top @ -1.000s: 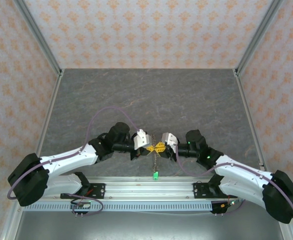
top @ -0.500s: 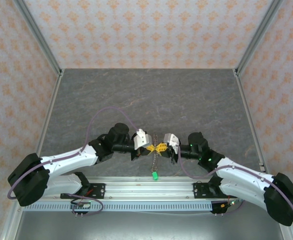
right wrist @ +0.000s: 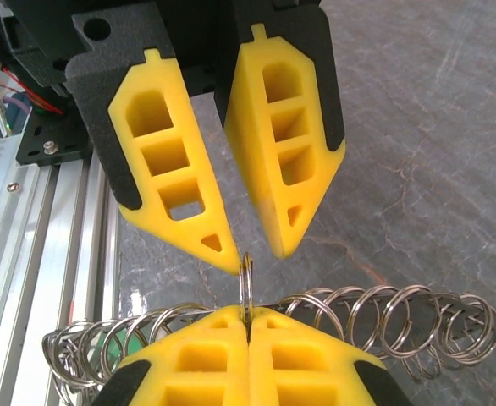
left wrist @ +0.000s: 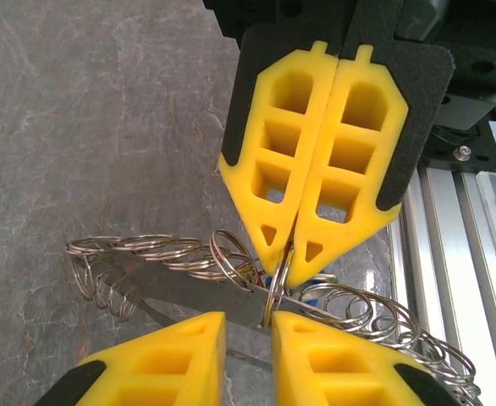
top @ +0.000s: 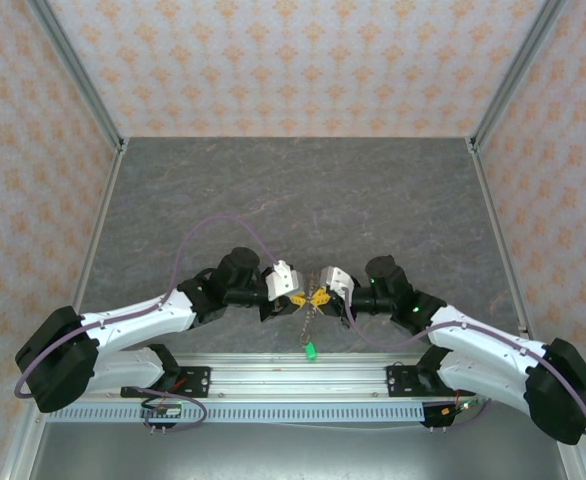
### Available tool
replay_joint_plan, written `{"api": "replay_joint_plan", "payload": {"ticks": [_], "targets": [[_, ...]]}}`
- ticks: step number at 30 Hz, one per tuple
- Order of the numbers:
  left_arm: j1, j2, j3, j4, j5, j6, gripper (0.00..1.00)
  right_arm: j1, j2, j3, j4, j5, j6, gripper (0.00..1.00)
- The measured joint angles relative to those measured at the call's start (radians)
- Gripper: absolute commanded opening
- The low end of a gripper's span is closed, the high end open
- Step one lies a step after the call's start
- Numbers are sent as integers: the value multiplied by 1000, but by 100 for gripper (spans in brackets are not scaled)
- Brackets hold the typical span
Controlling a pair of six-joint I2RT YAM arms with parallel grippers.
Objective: Put the keys on the keyring
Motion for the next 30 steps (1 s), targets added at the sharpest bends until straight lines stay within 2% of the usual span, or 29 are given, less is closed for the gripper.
{"api": "replay_joint_plan", "payload": {"ticks": [10,12,19,21,25,30], "targets": [[0,-6,0,-23,16,0,27,0,4,35,-27,-23,-9,0],[0,-6,1,-26,20,2,31,0,8,36,-28,-27,-10,0],[0,5,16,-26,46,8,31,0,26,50,-56,-34,-18,0],[0,5,22,-26,47,8,30,0,32,56,-60,-34,-24,0],[0,5,31,-29,46,14,19,0,35,60,-68,-38,-29,0],[0,8,35,-41,46,19,16,0,32,61,-68,-49,-28,0]]}}
